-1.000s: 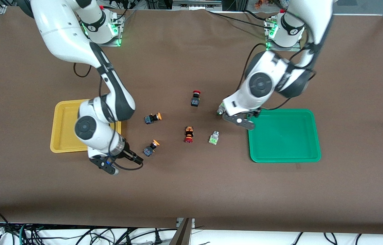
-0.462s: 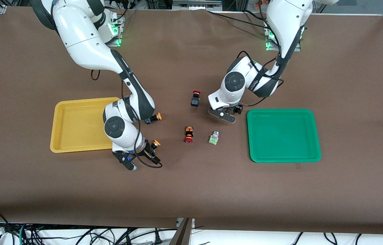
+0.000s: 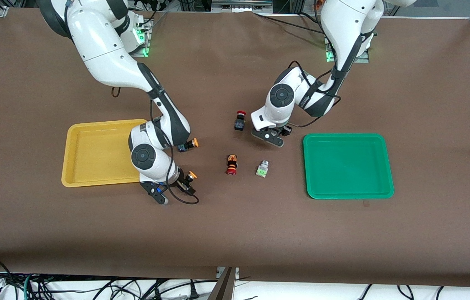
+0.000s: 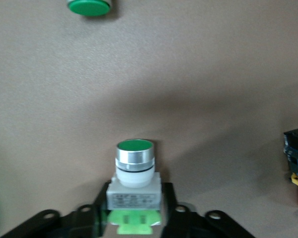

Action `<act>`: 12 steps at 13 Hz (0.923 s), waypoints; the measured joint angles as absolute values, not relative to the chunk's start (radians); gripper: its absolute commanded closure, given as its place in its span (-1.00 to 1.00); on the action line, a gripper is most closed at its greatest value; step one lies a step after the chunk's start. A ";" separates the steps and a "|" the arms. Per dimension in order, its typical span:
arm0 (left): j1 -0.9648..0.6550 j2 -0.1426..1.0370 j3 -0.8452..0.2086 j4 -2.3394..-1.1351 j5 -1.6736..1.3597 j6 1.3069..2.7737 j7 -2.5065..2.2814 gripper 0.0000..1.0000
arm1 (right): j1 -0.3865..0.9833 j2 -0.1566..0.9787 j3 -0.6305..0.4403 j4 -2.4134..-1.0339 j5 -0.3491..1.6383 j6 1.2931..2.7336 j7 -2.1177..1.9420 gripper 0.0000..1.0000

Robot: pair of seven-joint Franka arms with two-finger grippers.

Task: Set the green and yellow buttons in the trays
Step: 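Place the black button in the yellow tray while the left gripper places green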

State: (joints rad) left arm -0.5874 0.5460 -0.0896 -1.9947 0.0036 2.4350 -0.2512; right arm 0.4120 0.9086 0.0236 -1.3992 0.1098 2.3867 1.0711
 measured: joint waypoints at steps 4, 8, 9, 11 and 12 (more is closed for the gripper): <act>-0.563 0.505 -0.059 -1.938 0.006 2.297 -0.252 0.98 | 0.409 0.871 0.021 -1.400 0.110 2.274 1.002 1.00; -0.429 0.441 -0.047 -1.860 0.153 2.084 -0.251 0.95 | 0.346 0.771 -0.029 -1.409 0.110 2.045 0.690 1.00; -0.393 0.444 -0.046 -1.861 0.176 2.082 -0.245 0.93 | 0.331 0.730 -0.059 -1.439 0.111 2.012 0.593 1.00; -0.317 0.475 -0.045 -1.863 0.191 2.114 -0.189 0.36 | 0.318 0.642 -0.139 -1.578 0.113 2.043 0.392 0.93; -0.287 0.500 -0.044 -1.863 0.191 2.149 -0.163 -0.73 | 0.315 0.608 -0.178 -1.671 0.115 2.106 0.306 0.67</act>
State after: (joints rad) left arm -0.2870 0.5003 -0.0444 -1.8632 0.1913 2.1489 -0.1626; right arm 0.3149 0.6084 -0.1775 -1.6711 0.1146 2.1061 0.3059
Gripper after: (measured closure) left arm 0.586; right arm 0.590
